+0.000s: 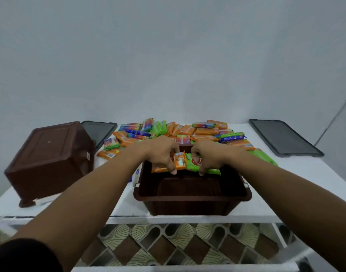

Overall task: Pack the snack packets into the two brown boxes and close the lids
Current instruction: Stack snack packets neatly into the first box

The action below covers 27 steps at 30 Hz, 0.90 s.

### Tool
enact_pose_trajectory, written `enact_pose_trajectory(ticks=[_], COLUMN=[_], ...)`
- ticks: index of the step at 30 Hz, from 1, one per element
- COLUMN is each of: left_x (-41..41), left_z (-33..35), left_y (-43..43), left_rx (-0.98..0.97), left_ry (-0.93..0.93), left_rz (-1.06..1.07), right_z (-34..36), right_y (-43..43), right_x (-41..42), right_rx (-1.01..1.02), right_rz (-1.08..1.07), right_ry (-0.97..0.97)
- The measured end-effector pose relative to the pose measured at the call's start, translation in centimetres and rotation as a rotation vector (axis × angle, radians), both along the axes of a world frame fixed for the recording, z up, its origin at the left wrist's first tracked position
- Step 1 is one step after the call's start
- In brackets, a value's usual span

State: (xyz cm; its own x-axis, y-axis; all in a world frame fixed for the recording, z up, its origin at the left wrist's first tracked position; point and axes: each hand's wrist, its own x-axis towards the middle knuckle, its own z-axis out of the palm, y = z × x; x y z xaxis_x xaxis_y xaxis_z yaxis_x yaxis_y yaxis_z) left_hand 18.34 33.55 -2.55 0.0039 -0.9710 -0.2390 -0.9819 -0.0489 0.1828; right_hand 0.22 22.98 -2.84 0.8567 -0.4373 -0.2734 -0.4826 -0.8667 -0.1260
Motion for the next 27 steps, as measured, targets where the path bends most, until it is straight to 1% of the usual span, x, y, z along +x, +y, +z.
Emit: enact_pose_trajectory(ticks=[6,8,13,19,24,27], left_x=[-1.2,-2.0,-3.7,-3.8,-3.9,-3.6], left_z=[-3.2,-3.8,-5.1,-5.8,-6.2,-6.2], left_y=[0.3,0.0,-0.9,-1.2,-1.2,-1.2], left_rx=[0.052,0.072,0.080,0.087,0.063,0.037], left_ry=[-0.073,-0.127,-0.221,-0.324,-0.343,-0.268], left_rz=[0.007,0.009,-0.027,-0.079,-0.132,-0.098], right_z=[-3.9,-4.7,-6.2,-6.5,-6.6,-6.7], right_y=[0.9,1.0,1.0,0.6,0.5,0.4], right_x=[0.5,0.5,-0.3,-0.5,-0.5,-0.6], right_rx=[-0.001,-0.002,0.013,0.041,0.039,0.074], right_rz=[-0.057,-0.071,-0.075,-0.069,-0.053,-0.085], right_ry=[0.044,0.061,0.077,0.076,0.070,0.046])
